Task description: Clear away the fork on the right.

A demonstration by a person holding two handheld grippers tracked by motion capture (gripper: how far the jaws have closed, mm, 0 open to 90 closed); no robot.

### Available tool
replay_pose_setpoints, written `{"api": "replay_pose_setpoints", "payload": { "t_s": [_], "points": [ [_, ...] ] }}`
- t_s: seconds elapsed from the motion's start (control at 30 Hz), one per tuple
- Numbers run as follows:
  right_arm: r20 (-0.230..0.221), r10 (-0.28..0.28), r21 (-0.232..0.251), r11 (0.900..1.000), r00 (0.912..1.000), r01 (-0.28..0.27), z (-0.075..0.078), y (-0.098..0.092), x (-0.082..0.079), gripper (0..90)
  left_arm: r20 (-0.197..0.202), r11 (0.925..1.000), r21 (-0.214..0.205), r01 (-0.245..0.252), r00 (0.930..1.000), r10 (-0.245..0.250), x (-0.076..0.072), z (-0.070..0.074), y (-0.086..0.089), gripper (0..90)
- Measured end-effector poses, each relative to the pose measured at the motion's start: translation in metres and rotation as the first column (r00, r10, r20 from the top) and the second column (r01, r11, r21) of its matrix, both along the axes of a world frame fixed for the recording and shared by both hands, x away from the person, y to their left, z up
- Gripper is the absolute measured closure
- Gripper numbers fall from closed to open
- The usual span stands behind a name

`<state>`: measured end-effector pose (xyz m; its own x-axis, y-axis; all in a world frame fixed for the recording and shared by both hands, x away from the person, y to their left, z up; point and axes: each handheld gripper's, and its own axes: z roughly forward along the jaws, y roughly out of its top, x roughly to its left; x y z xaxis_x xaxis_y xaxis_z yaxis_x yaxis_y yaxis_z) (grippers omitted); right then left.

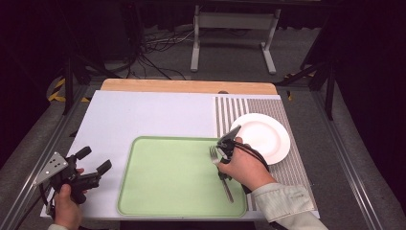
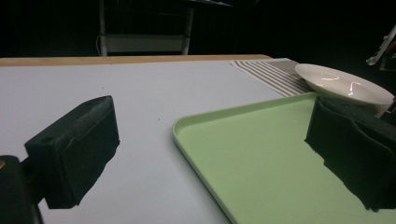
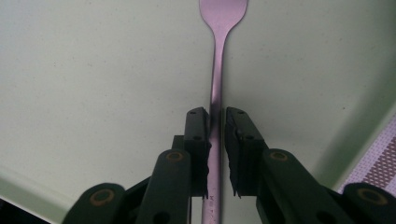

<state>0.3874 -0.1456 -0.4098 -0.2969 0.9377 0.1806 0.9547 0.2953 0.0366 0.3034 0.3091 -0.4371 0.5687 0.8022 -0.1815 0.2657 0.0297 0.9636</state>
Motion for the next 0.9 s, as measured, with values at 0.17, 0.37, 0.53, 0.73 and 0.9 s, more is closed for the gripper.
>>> {"api": "replay_pose_setpoints", "payload": {
  "t_s": [0.17, 0.37, 0.53, 0.73, 0.9],
  "points": [
    [0.024, 0.012, 0.020, 0.9997, 0.9996, -0.012, 0.005, -0.002, -0.001, 75.9, -0.002, 1.0000, 0.003, 0.001, 1.0000, -0.001, 0.000, 0.000, 0.000, 3.3],
    [0.197, 0.142, 0.092, 0.9824, 0.9700, -0.163, 0.015, -0.002, -0.005, 48.7, 0.001, 1.0000, 0.000, -0.001, 1.0000, 0.001, 0.000, 0.000, 0.000, 3.3],
    [0.346, 0.261, 0.099, 0.9450, 0.9014, -0.312, 0.017, -0.004, -0.007, 28.0, 0.004, 1.0000, 0.003, 0.000, 1.0000, 0.000, 0.000, 0.000, 0.000, 3.3],
    [0.499, 0.335, 0.135, 0.8809, 0.7993, -0.454, 0.019, -0.004, -0.006, 19.7, 0.004, 1.0000, 0.002, 0.000, 1.0000, 0.000, 0.000, 0.000, 0.000, 3.3],
    [0.579, 0.405, 0.111, 0.8205, 0.7078, -0.561, 0.019, -0.003, -0.002, 32.1, 0.003, 1.0000, 0.000, -0.001, 1.0000, 0.001, 0.000, 0.000, 0.000, 3.3]
  ]
}}
